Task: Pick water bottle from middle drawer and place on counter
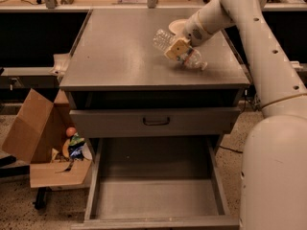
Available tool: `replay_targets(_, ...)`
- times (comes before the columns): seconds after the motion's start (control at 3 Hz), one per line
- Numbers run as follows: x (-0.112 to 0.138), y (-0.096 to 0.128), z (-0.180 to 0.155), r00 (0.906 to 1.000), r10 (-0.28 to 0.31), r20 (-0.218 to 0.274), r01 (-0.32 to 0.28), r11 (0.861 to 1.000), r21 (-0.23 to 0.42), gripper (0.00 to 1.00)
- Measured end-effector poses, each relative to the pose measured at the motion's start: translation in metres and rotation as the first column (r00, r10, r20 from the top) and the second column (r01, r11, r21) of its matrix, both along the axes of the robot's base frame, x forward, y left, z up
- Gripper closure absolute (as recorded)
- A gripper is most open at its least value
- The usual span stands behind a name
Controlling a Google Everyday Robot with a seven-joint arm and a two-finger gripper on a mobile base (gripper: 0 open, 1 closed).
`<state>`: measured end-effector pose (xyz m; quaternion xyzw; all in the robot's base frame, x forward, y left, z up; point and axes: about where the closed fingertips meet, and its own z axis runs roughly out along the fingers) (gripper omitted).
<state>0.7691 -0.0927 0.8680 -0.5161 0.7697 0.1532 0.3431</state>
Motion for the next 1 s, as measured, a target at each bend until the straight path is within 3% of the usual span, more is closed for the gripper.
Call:
replay_targets(0.33, 0.0051, -0.0002, -0.0040, 0.9999, -0.007, -0.012, 0.007, 1.000, 0.002, 0.12)
replay_targets(0.67, 0.0074, 0.0000, -0.0039, 0.9999, -0.006, -0.011, 0.006, 1.000, 0.005, 0.00)
replay_targets(1.0, 0.0078, -0.0001, -0.0032, 0.9999, -0.005, -0.009, 0.005, 1.000, 0.005, 0.00)
